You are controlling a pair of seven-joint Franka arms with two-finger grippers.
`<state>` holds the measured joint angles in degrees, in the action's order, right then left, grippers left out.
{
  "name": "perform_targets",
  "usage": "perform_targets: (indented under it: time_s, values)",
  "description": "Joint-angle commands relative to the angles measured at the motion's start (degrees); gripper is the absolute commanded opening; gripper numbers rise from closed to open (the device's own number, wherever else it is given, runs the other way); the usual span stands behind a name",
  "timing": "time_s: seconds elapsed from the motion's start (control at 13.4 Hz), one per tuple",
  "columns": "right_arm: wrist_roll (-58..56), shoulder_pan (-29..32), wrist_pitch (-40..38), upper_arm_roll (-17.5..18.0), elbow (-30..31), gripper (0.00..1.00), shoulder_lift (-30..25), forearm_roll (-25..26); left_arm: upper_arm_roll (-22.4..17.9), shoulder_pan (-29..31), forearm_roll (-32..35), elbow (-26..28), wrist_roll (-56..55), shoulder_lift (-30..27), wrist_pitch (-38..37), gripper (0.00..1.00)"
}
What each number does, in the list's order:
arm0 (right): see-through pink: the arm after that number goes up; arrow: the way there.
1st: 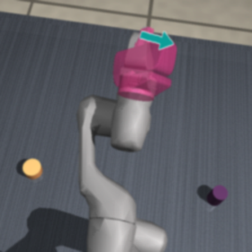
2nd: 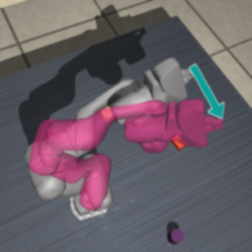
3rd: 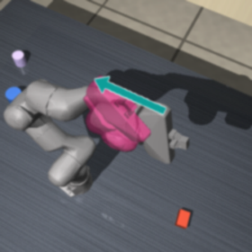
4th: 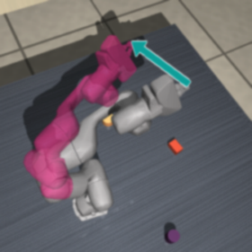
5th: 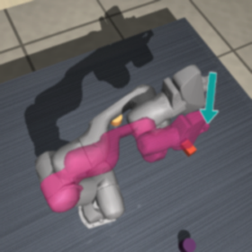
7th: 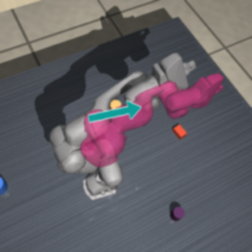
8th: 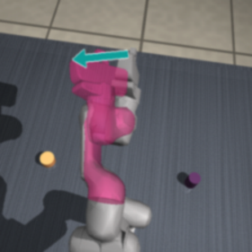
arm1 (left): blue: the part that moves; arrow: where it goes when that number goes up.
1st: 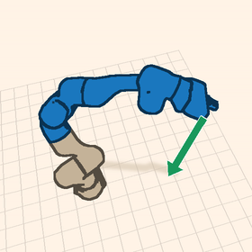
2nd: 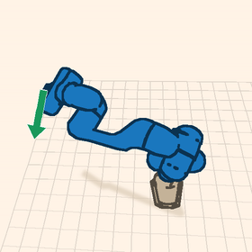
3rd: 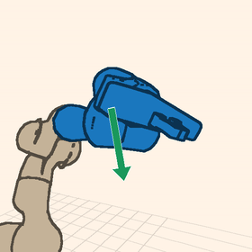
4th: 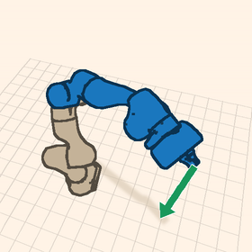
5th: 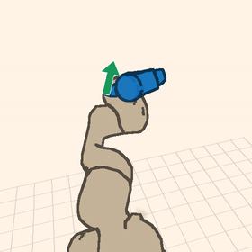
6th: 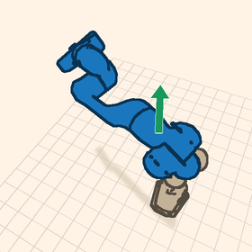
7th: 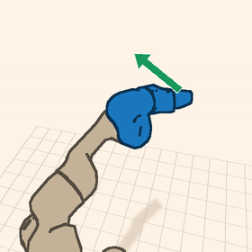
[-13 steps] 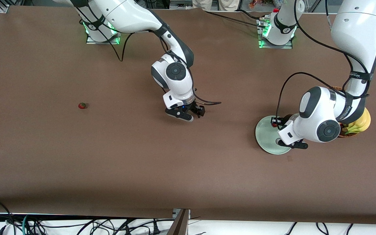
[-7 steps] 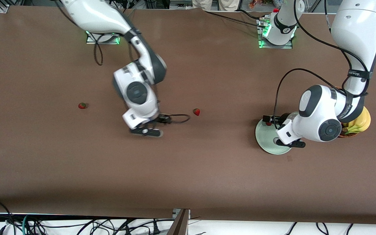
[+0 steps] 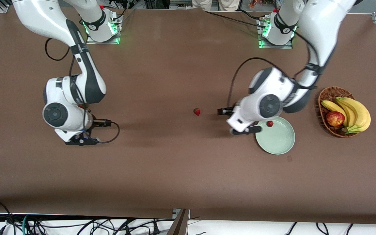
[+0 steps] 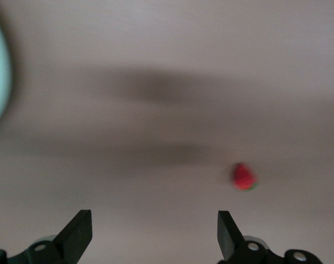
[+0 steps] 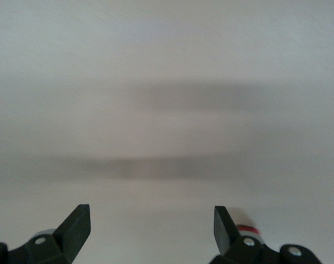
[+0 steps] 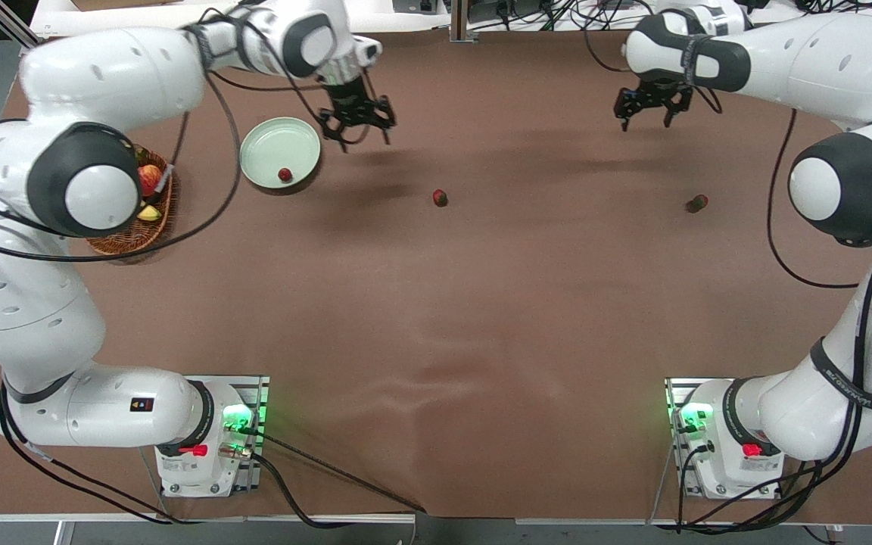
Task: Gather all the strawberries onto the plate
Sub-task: 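Grasp the mid-table strawberry with the left gripper while the right returns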
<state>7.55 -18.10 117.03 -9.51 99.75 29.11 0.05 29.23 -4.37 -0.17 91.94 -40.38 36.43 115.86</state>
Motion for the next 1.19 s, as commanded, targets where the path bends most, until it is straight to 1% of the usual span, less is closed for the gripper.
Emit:
perform_targets:
  time_s: [0.0,0.07,0.22,0.37,0.52,0.6,0.75,0.89,0.97,1.04,1.12]
  values:
    - [-5.6,-0.9,8.6,-4.4,13.2,0.99,-5.5,-0.7,-1.4,-6.1,0.2,-0.9,-7.2,5.0,7.7,1.0]
    - [-7.4,-0.9,11.8,-5.9,16.5,0.99,-6.2,-0.7,-3.2,-8.2,0.2,-1.2,-9.0,5.9,9.4,1.0]
    - [-8.7,-0.9,16.1,-7.5,21.7,0.99,-7.2,-0.8,-6.4,-12.8,0.2,-2.6,-9.9,6.8,10.4,1.0]
    - [-9.0,-0.8,18.0,-8.6,24.7,0.99,-8.1,-0.8,-9.1,-16.8,0.1,-2.7,-11.7,7.4,13.8,0.97]
    - [-9.7,-0.8,18.6,-9.7,26.3,0.99,-8.2,-0.8,-10.7,-19.4,0.3,-2.8,-13.8,8.9,15.8,0.94]
    - [-9.9,-0.8,19.9,-10.1,27.5,0.99,-8.2,-0.8,-11.6,-20.4,0.3,-2.8,-13.9,9.1,16.1,0.91]
    - [-10.8,-0.4,23.0,-10.3,30.0,0.99,-8.1,-0.8,-12.0,-20.7,0.3,-2.8,-13.9,9.6,16.1,0.84]
    - [-10.8,-0.1,23.7,-10.3,30.9,0.99,-8.1,-0.8,-12.0,-20.8,0.3,-2.8,-13.9,10.2,16.2,0.64]
    - [-10.8,-0.1,23.8,-10.3,31.1,0.99,-8.1,-0.9,-12.0,-20.7,0.3,-2.8,-13.7,10.2,16.2,0.41]
    - [-10.8,-0.1,23.8,-10.3,31.5,0.99,-8.1,-0.9,-12.0,-20.6,0.3,-2.8,-13.6,10.2,16.2,0.24]
    - [-10.8,-0.1,23.8,-10.3,31.6,0.99,-8.1,-1.0,-12.0,-20.6,0.3,-2.8,-13.5,10.2,16.2,0.13]
